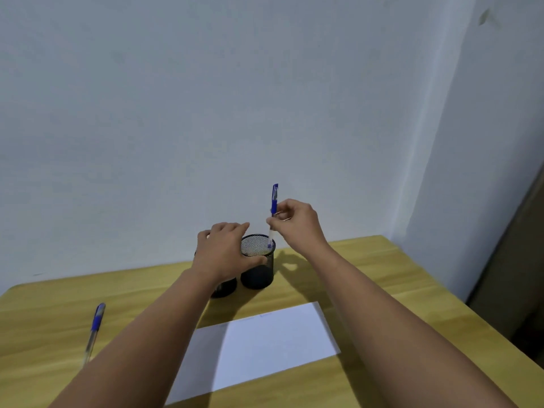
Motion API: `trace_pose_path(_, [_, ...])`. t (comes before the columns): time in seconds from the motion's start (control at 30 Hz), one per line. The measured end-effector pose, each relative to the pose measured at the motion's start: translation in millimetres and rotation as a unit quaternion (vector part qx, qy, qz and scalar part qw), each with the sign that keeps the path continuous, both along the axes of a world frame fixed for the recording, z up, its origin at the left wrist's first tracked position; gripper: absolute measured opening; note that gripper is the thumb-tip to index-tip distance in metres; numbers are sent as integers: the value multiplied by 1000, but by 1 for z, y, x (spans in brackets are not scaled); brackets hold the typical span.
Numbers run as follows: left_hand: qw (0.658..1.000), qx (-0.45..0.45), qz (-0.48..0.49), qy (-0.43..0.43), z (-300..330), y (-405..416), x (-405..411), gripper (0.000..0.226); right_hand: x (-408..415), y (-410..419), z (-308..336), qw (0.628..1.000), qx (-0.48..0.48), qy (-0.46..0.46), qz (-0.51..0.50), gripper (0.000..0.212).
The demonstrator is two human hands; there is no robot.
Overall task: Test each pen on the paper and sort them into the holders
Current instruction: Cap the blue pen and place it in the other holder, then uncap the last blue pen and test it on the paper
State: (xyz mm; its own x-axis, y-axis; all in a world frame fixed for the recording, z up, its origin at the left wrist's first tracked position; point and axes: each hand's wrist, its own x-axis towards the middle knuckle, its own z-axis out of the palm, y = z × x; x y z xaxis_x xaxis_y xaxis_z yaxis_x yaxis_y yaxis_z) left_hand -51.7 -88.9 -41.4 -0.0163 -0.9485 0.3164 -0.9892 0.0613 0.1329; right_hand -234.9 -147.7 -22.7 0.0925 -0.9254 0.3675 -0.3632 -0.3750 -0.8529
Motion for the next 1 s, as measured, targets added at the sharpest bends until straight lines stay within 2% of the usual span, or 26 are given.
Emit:
trace_pose_path(0.07, [1000,17,1,-25,-6,-10,-3,105,8,-9,-7,1000,6,18,-1,15])
trace_pose_path(0.23, [999,15,1,-42,-18,-24,-6,82,24,-16,-28,996,35,79,-26,14])
trace_pose_path(0.3, [999,11,2,-33,-21,-24,-6,83,26,-12,-35,992,31,108,-54,5])
trace_pose_path(0.37, [1000,9,3,-29,-22,-24,-7,82,25,-9,-39,989,33,122,-77,21])
trace_pose_path(0.47, [1000,7,5,-23,-21,-26,-9,75,19,-4,-38,989,40,116,-86,31])
trace_pose_path(0.67, [999,14,15,-27,-14,-14,-14,78,5,10,-23,989,29,105,-103,24])
trace_pose_path(0.8, [999,-32,18,-20,-1,15,-4,82,11,29,-9,992,1,93,-86,20])
trace_pose_path(0.93, [996,-76,49,0,11,51,35,64,39,58,8,995,-16,90,-51,14])
trace_pose_path(1.0, [995,-65,73,5,13,73,64,57,61,74,11,995,-12,98,-14,10])
